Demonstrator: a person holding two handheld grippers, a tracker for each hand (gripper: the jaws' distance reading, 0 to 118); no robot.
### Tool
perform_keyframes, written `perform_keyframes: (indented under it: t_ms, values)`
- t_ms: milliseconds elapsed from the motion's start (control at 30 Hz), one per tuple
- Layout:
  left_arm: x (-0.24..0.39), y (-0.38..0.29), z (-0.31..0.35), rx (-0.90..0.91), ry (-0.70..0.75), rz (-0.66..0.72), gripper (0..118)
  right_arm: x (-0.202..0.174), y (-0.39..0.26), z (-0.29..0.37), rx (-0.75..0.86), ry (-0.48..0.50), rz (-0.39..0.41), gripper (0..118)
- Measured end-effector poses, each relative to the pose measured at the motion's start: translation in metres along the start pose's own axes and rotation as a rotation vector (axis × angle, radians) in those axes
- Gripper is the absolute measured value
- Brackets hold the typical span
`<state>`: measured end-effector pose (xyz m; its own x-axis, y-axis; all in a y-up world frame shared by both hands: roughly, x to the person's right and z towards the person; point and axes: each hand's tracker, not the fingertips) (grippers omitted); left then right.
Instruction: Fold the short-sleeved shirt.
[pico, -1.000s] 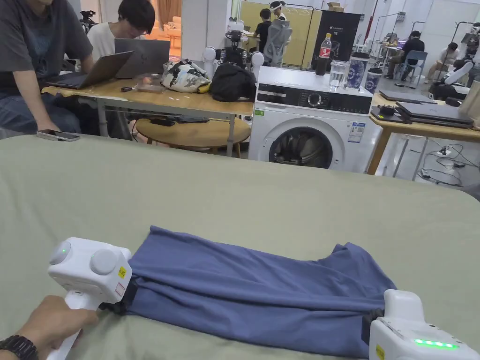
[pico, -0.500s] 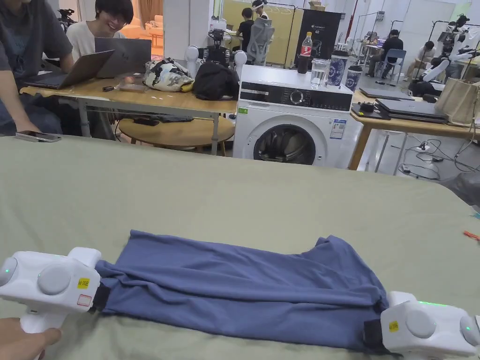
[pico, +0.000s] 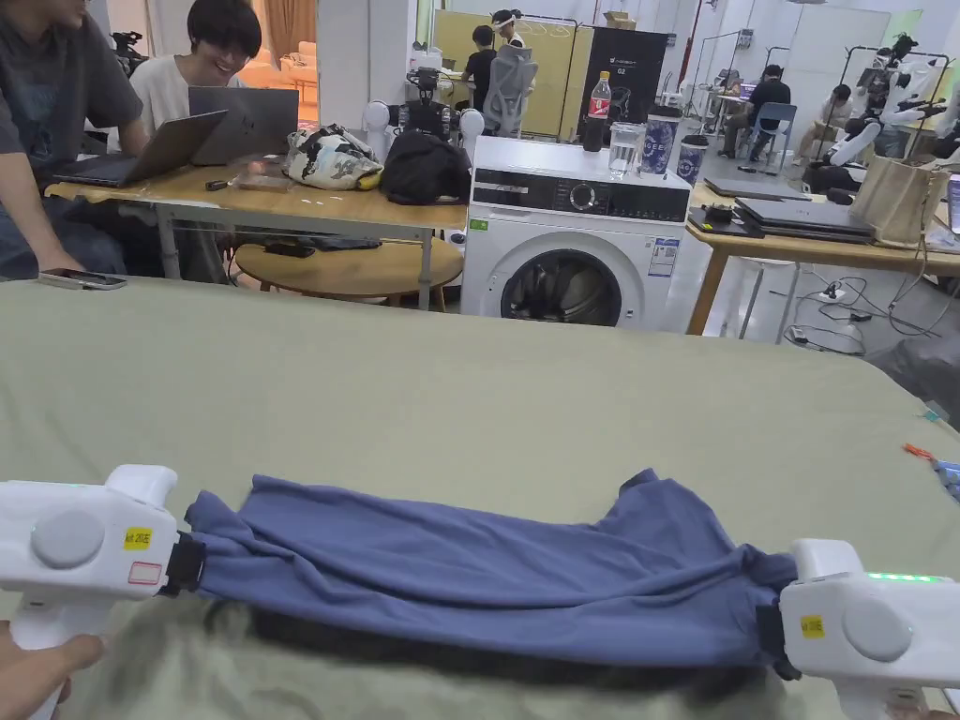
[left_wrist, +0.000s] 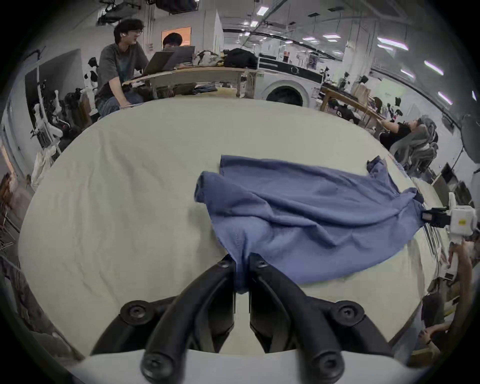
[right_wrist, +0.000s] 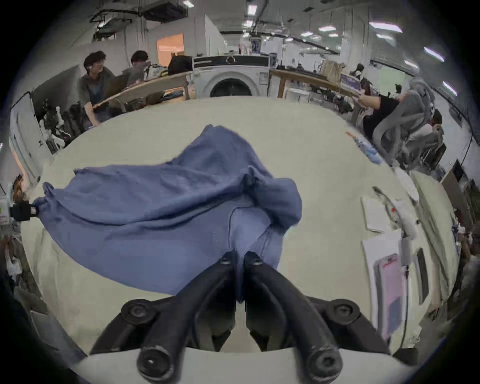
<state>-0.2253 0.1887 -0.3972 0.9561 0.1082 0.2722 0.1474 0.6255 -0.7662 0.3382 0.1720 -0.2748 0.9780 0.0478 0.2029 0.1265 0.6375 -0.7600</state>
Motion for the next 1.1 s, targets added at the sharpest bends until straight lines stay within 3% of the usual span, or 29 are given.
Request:
perform_keyframes:
  t_ms: [367,600,767,800,833,867,1100]
  values:
    - [-0.008,-0.088,-0.005,-0.158,-0.003,-0.012,2,-0.024,-0.094,0.026,-0.154,-0.045,0.093,1]
    - [-0.012,-0.092,-0.019,-0.171,-0.002,0.007,2,-0.018,-0.101,0.000,-0.144,-0.052,0.047,2]
    - [-0.007,-0.074,-0.007,-0.134,-0.005,0.053,6,-0.027,-0.082,0.016,-0.089,-0.107,0.018,13]
    - [-0.003,-0.069,-0.003,-0.102,-0.004,0.048,16,-0.031,-0.076,0.021,-0.042,-0.120,0.010,25]
    - [0.001,-0.063,0.000,-0.064,-0.014,0.041,30,-0.035,-0.070,0.026,-0.009,-0.119,0.006,45]
    - [0.006,-0.058,0.004,-0.032,-0.026,0.030,33,-0.038,-0.064,0.032,0.017,-0.104,0.000,50]
    - [0.050,-0.034,0.028,0.273,-0.042,-0.047,35,-0.077,-0.032,0.057,0.319,-0.082,-0.033,50]
